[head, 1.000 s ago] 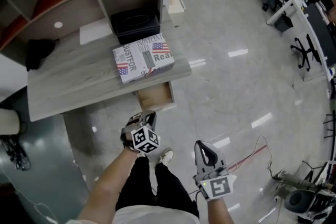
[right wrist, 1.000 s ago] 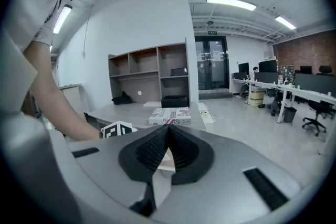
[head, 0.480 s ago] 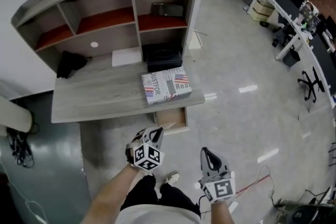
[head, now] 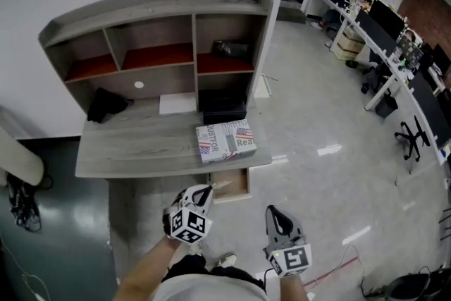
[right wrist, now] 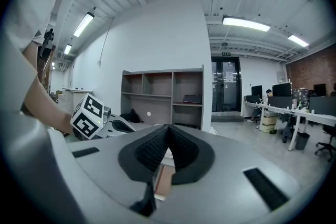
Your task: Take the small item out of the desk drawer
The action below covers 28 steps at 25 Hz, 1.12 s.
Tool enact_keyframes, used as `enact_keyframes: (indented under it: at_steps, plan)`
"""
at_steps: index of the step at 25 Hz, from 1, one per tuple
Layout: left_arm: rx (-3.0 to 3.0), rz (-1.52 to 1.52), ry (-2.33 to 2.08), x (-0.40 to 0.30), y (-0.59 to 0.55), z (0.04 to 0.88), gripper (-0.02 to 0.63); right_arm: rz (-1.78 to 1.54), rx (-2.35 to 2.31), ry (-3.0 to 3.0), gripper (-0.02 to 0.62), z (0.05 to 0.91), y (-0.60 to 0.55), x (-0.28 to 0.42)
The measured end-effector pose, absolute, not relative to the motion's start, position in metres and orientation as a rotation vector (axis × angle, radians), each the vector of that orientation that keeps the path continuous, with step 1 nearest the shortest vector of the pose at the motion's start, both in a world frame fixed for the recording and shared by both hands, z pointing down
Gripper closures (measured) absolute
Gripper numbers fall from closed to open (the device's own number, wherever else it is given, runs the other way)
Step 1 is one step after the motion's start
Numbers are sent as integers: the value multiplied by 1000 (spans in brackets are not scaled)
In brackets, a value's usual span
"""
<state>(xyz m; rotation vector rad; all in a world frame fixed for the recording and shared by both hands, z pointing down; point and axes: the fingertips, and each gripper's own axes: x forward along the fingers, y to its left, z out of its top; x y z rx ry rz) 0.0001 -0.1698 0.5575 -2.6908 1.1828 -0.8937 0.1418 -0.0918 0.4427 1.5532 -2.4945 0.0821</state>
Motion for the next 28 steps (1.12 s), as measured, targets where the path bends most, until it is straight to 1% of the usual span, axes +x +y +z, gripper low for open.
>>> enact_keyframes:
  at_steps: [12, 21, 28]
  plan:
    - [-2652, -690, 1282, -25, -174, 483, 589, 38, 1593, -2486, 574, 420, -91, 148]
    - [-2703, -460, 1427, -62, -168, 434, 589, -26, 1652, -2453, 574, 400, -96, 168]
    - [-2672, -377, 1536, -97, -165, 416, 589, -16, 1657, -2444, 574, 400, -100, 168]
